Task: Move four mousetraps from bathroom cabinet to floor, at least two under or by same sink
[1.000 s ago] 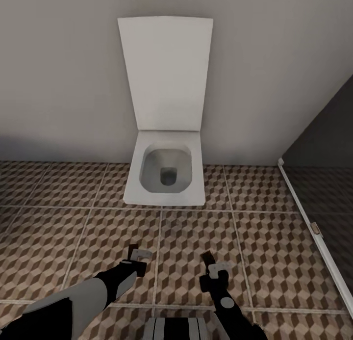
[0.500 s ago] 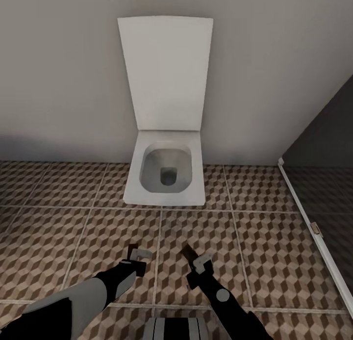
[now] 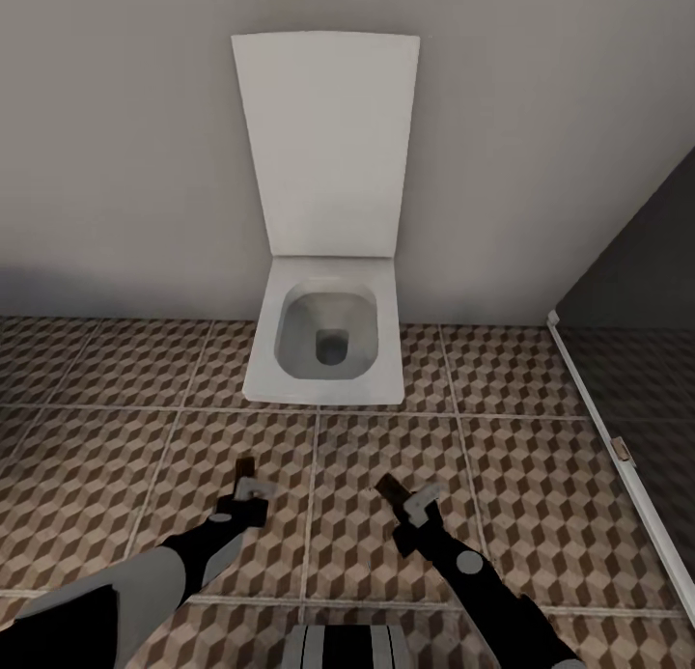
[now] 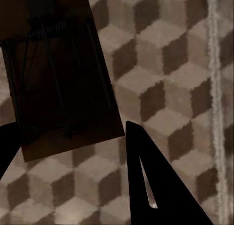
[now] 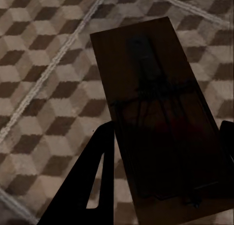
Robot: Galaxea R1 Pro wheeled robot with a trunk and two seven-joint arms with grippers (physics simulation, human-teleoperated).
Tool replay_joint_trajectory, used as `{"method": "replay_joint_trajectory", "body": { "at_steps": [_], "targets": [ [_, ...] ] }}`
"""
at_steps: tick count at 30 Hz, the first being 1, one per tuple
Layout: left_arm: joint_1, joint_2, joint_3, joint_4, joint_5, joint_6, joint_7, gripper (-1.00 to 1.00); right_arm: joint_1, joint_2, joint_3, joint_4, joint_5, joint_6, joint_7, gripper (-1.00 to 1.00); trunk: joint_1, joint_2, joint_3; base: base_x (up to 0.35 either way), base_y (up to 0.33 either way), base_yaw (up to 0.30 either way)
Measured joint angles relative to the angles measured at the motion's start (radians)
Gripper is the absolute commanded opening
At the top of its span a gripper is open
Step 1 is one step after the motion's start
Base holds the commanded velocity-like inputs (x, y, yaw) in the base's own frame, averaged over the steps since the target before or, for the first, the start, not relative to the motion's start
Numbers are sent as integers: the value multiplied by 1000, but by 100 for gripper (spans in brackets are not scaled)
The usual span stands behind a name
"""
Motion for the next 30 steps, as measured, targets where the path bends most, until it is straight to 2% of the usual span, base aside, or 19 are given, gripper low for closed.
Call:
{"method": "replay_joint_trajectory", "body": {
  "at_steps": [3, 10, 13, 15, 19, 30],
  "targets": [
    [3, 1, -1, 0, 0, -17, -47, -100, 0, -5, -49, -1, 0, -19, 7, -100, 0, 0, 0, 0, 0, 0],
    [5, -3, -1, -3, 0, -16, -62, -100, 0, -7, -96, -1, 0, -76, 0, -100, 0, 0, 0, 0, 0, 0],
    [5, -5, -1, -3, -1, -15, -63, -100, 0, -5, -184, -1, -1, -77, -2, -100, 0, 0, 0, 0, 0, 0],
    [6, -5, -1, -3, 0, -14, -63, -100, 0, -4, -211, -1, -1, -77, -2, -100, 0, 0, 0, 0, 0, 0],
    [6, -6, -1, -3, 0, -13, -63, -100, 0, -3, -229, 0, -2, -77, -2, -100, 11, -21, -11, 0, 0, 0],
    [6, -20, -1, -3, 0, -12, -62, -100, 0, -3, -231, -2, -2, -77, -2, -100, 54, -98, -61, 0, 0, 0]
  ]
}}
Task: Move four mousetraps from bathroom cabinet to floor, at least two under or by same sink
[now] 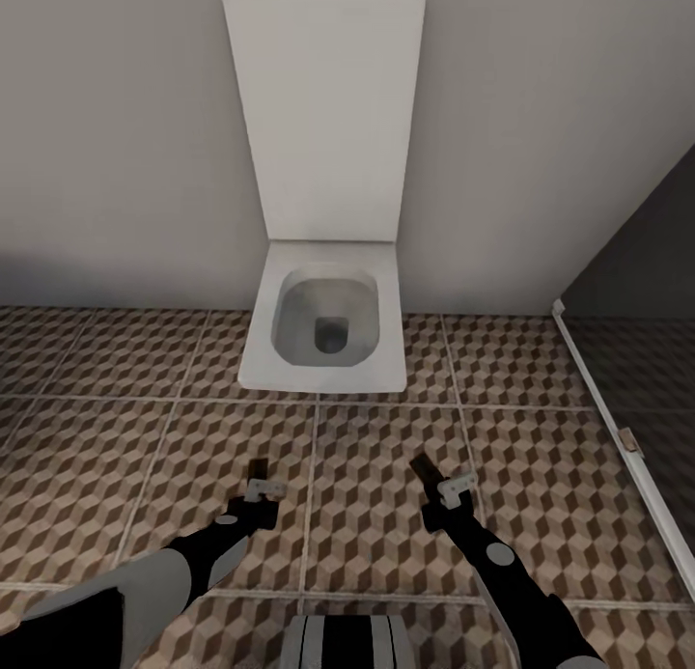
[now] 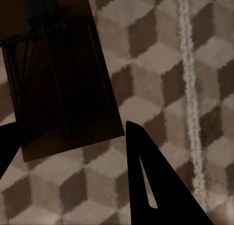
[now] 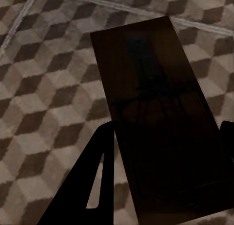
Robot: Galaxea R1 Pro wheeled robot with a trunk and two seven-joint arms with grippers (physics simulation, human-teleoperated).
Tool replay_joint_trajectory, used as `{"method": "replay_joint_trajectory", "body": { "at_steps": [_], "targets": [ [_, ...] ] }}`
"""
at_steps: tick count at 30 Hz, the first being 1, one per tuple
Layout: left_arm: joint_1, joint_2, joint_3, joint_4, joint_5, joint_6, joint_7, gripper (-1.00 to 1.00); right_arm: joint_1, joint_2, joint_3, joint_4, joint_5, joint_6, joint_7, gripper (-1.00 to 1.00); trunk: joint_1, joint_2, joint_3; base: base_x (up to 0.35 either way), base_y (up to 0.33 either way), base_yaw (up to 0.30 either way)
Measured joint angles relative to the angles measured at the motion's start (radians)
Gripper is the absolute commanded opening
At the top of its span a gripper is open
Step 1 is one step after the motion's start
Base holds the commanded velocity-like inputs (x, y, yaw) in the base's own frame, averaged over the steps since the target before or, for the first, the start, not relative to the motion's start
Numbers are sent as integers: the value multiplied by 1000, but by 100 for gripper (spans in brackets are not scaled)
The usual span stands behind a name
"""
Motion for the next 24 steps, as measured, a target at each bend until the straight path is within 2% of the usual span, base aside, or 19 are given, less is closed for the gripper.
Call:
{"method": "replay_joint_trajectory", "body": {
  "at_steps": [22, 24],
  "targets": [
    [1, -1, 1, 1, 0, 0, 0, -100, 0, 2, 1, 0, 0, 0, 0, -100, 84, -154, -104, 0, 0, 0],
    [0, 0, 1, 1, 0, 0, 0, -100, 0, 2, 2, 0, 0, 0, 0, -100, 85, -155, -115, 0, 0, 0]
  ]
}}
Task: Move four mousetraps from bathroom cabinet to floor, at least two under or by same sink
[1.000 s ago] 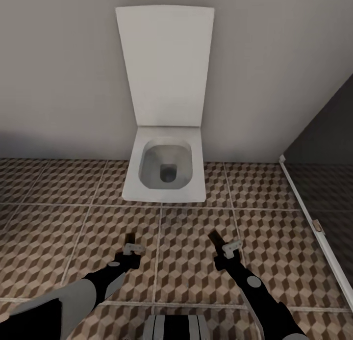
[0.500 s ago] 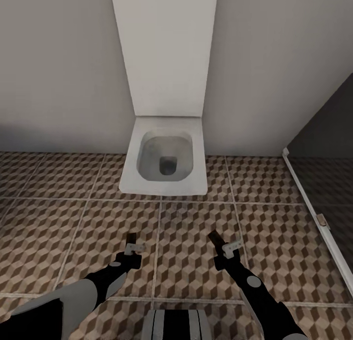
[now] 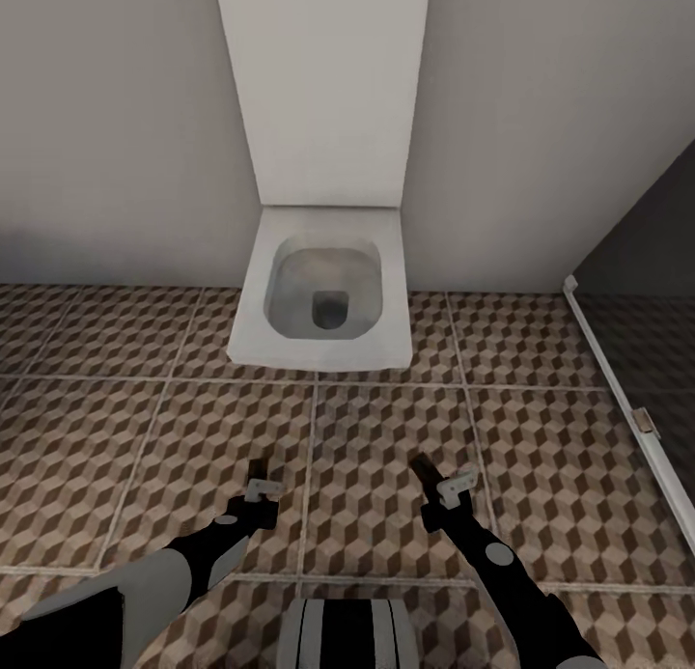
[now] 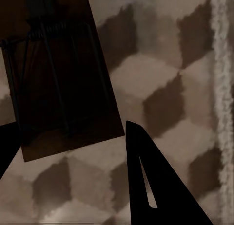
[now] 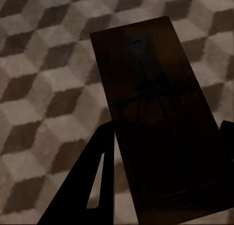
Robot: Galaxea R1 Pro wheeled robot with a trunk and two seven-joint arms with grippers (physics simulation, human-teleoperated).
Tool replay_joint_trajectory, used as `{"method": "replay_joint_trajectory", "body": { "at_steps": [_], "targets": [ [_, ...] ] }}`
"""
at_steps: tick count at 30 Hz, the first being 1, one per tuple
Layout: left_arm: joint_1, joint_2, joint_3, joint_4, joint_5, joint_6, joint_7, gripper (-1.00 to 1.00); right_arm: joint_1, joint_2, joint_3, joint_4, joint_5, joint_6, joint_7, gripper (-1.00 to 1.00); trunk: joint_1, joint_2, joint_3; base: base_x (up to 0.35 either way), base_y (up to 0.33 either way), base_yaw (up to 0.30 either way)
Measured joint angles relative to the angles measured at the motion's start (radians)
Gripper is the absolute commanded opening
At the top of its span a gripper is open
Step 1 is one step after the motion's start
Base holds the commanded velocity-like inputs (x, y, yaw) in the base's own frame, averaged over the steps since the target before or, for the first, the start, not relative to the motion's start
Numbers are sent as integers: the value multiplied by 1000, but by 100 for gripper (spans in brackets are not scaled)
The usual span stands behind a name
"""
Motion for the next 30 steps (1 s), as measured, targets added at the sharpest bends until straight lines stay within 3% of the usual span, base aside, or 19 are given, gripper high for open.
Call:
{"method": "replay_joint_trajectory", "body": {
  "at_steps": [8, 23, 30],
  "targets": [
    [0, 0, 1, 0, 0, 0, 0, -100, 0, 1, 1, 1, 0, 0, 0, -100, 4, -2, -44, 0, 0, 0],
    [0, 2, 0, 2, 0, 0, 1, -100, 0, -1, 1, 1, 0, -6, 4, -100, 4, -2, -60, 2, 0, 0],
    [0, 2, 1, 1, 0, 0, 1, -100, 0, 0, 1, 1, -2, -6, 5, -100, 3, -2, -60, 248, 0, 0]
  ]
}}
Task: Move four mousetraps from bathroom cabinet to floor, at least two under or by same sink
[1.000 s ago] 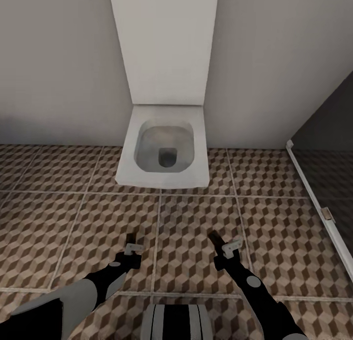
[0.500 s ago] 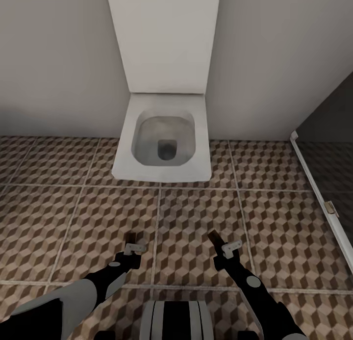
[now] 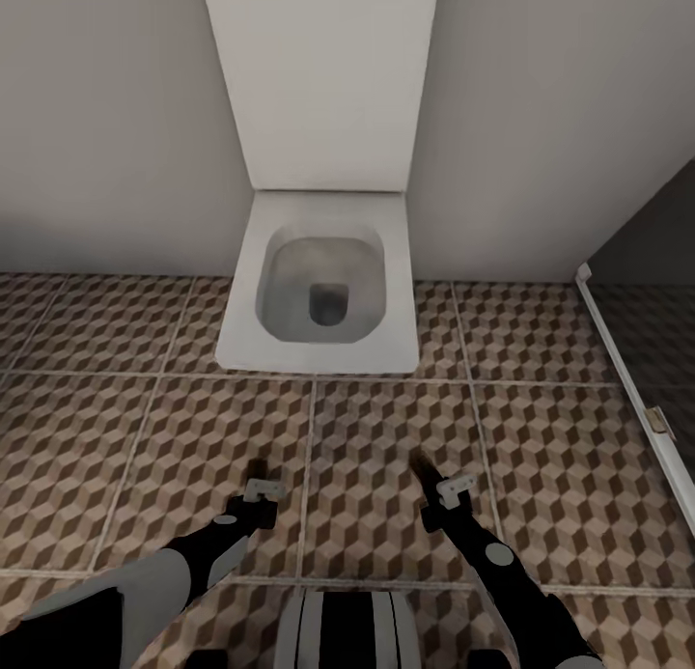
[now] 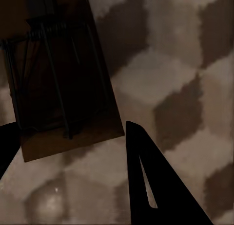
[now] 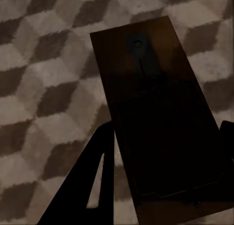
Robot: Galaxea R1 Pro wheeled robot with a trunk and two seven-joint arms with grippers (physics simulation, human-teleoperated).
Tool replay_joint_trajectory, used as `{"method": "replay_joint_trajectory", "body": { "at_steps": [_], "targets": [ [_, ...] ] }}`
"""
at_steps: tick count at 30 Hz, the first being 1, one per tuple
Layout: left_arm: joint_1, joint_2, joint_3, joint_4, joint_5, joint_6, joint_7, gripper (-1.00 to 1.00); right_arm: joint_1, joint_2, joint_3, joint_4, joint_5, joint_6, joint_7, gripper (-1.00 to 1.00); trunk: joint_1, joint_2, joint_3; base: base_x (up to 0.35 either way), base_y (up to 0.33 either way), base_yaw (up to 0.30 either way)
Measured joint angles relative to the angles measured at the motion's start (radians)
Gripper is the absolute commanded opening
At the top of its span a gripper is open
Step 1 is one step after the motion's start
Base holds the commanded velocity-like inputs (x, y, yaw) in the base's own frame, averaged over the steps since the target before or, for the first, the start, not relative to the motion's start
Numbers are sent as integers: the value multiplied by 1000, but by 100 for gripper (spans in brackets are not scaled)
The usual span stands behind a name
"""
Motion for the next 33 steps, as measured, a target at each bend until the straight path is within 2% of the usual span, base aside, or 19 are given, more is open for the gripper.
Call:
{"method": "replay_joint_trajectory", "body": {
  "at_steps": [5, 10, 14, 18, 22, 25, 33],
  "targets": [
    [0, 0, 0, 0, 0, 0, 0, -100, 0, 0, 1, 1, 0, 0, 1, -100, 0, 0, 0, 292, 0, 0],
    [0, 0, 0, 0, 0, 0, 0, -100, 0, 3, 3, 12, 1, 3, -1, -100, 0, 0, 0, 81, 0, 0],
    [0, 0, 0, 0, 0, 0, 0, -100, 0, 7, 2, 65, 1, 11, -7, -100, 1, 0, 0, 13, 0, 0],
    [0, -1, -1, -1, 0, 0, 0, -100, 0, 45, 4, 100, 4, 24, -18, -100, 1, 0, 0, 3, 0, 0],
    [0, -2, -2, -2, 0, 0, 0, -100, 0, 83, 4, 111, 5, 41, -64, -100, 1, 0, 0, 0, 0, 0],
    [0, -3, -2, -3, -1, 0, 0, -100, 0, 121, 4, 109, 7, 44, -77, -100, 1, 0, 0, 0, 0, 0],
    [1, -6, -2, -5, -1, 1, 0, -100, -43, 141, 4, 111, 6, 92, -84, -100, 1, 0, 0, 0, 0, 0]
  ]
}}
